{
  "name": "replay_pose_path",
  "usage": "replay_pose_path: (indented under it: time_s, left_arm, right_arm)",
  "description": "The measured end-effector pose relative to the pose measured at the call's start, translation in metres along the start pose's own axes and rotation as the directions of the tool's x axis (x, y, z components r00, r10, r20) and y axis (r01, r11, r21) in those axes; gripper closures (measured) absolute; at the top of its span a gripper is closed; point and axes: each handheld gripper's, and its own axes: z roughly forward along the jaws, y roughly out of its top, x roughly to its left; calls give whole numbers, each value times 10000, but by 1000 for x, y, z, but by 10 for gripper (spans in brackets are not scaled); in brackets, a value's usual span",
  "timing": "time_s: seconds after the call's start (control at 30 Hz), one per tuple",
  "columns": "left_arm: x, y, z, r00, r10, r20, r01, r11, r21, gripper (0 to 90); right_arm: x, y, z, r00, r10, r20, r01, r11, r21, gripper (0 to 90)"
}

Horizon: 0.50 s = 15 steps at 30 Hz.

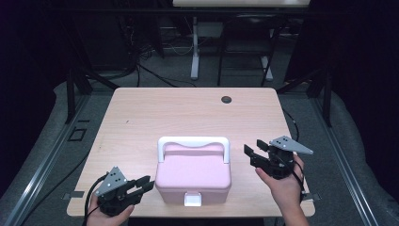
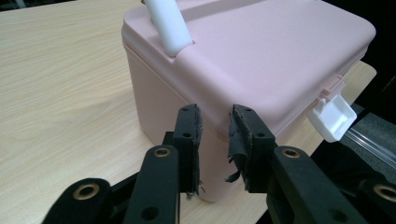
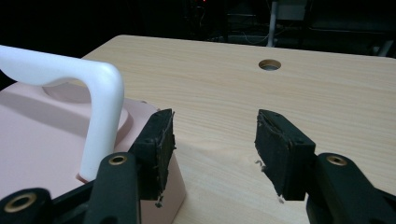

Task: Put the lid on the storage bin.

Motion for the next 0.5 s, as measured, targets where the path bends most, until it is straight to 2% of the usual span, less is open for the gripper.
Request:
replay_pose_path:
  time_s: [0.1, 0.5]
  left_arm:
    - [2, 2, 0, 9999, -131, 40, 131, 9999, -51, 679]
    - [13, 15, 5, 9994, -250, -258, 245, 9995, -196, 603]
  right_arm:
    - [0, 0, 0, 10000, 5, 3, -5, 10000, -8, 462]
    - [-1, -1, 0, 10000, 40, 23, -41, 10000, 38, 461]
